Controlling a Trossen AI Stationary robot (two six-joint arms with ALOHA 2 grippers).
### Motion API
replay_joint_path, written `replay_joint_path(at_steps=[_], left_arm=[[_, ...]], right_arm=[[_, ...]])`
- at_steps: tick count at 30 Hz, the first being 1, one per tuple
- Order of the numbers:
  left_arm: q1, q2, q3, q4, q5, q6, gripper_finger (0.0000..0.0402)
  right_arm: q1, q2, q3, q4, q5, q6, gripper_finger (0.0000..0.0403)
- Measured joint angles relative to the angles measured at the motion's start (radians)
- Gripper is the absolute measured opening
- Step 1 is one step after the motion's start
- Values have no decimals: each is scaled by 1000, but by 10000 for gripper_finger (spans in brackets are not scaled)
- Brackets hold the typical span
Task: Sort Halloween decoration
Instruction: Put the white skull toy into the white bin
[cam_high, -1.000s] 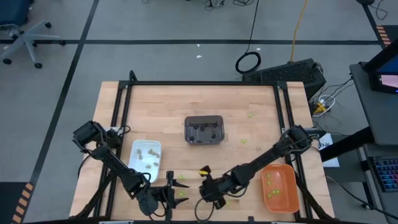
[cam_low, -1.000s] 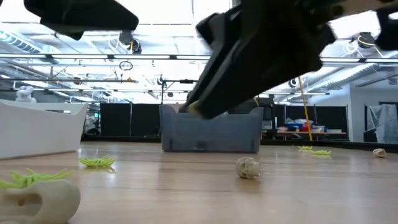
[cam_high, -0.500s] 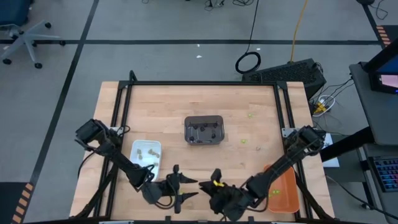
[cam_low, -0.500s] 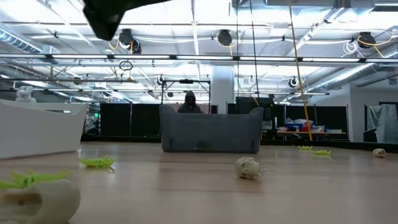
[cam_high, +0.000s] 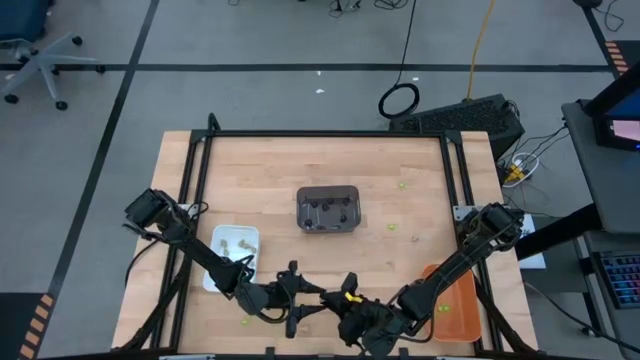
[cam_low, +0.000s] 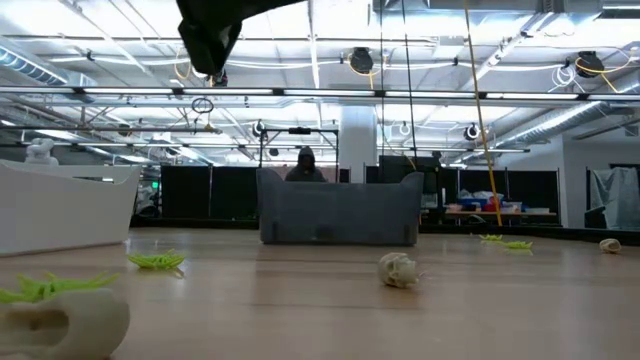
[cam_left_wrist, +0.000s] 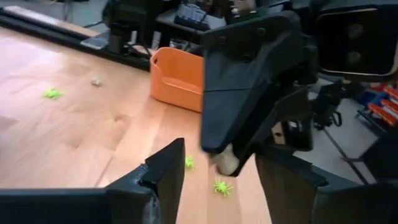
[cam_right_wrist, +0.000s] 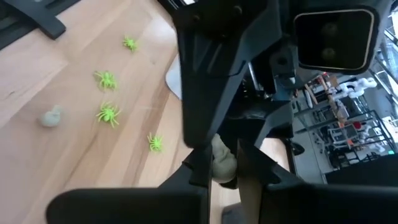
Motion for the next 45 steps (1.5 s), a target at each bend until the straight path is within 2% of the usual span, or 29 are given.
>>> replay_joint_path(at_steps=[11,16,23,34,38,45], left_arm=[[21,0,0,34,113,16,84],[21,0,0,34,122,30,53],[21,0,0,30,126,45,46],[25,0,0,7,127,71,44],[27,0,0,-12,129,68,44],[27,0,0,-20,132,63,44]], right_arm=[[2,0,0,-3,-6,-17,24],[2,0,0,-4,-11,-33,24],[2,0,0,-4,-7,-23,36],[0,0,0,-9,-3,-14,104],[-1,0,1,-45,-4,8,97],[-2,0,2,-81,-4,38,47]])
